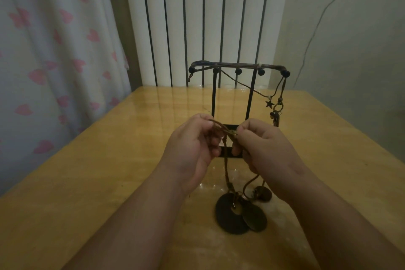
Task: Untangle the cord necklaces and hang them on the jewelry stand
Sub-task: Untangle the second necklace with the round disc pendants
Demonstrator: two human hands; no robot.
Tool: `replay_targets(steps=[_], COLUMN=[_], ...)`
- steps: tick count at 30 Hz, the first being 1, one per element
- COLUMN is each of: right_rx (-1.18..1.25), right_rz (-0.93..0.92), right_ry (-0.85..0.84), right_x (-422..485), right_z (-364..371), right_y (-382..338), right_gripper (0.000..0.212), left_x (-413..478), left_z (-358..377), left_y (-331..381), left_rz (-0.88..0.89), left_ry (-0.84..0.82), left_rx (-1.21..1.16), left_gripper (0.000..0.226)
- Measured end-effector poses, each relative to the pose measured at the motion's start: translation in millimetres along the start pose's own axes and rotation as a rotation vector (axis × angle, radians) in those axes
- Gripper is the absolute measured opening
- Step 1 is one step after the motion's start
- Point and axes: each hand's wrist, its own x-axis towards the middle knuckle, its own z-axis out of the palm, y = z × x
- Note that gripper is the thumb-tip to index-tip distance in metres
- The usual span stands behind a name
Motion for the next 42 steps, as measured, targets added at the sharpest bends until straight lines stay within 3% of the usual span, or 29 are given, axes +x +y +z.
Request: replay_targets(steps=[7, 11, 15, 18, 20, 25, 31, 33, 38, 42], right_rx=[-0.032, -0.051, -0.086, -0.088, -0.076, -0.028, -0.024, -0.057, -0.148, -0.215], right_rz=[0.015, 0.019, -0.004, -0.006, 0.026, 0.075, 0.035, 0.016, -0.100, -0.144], right_ry=[-0.011, -0.015, -0.005, 0.001, -0.030, -0.099, -0.135, -0.104, -0.024, 0.000], right_x=[2, 3, 2, 1, 1, -2, -4, -3, -4, -5], right_z=[-8, -9, -8, -8, -8, -7, -7, -9, -11, -11], right_y=[2, 2, 1, 0, -1, -5, -4, -3, -3, -3], right_gripper=[0.018, 0.017, 0.016, 0.015, 0.014, 0.015, 0.017, 0.017, 0.011, 0.014], left_x=[1, -1, -4, -4, -3, 1, 0, -2, -3, -3], left_z=[-8, -10, -9, -8, -6, -3, -5, -9, -13, -12], left_y=[6, 6, 9, 6, 4, 6, 8, 11, 10, 10], left_rz=[0.107, 0.144, 0.216, 0.267, 0.261, 0.145, 0.056, 0.071, 0.187, 0.211], left_ry=[0.011, -0.057, -0.065, 0.022, 0.075, 0.081, -0.016, -0.085, -0.020, 0.053], left_rx=[0.060, 0.356, 0.654, 0.888, 0.825, 0.176, 0.052, 0.155, 0.746, 0.877], left_gripper=[0.020, 0.043, 0.016, 0.013, 0.016, 0.026, 0.018, 0.005, 0.022, 0.018])
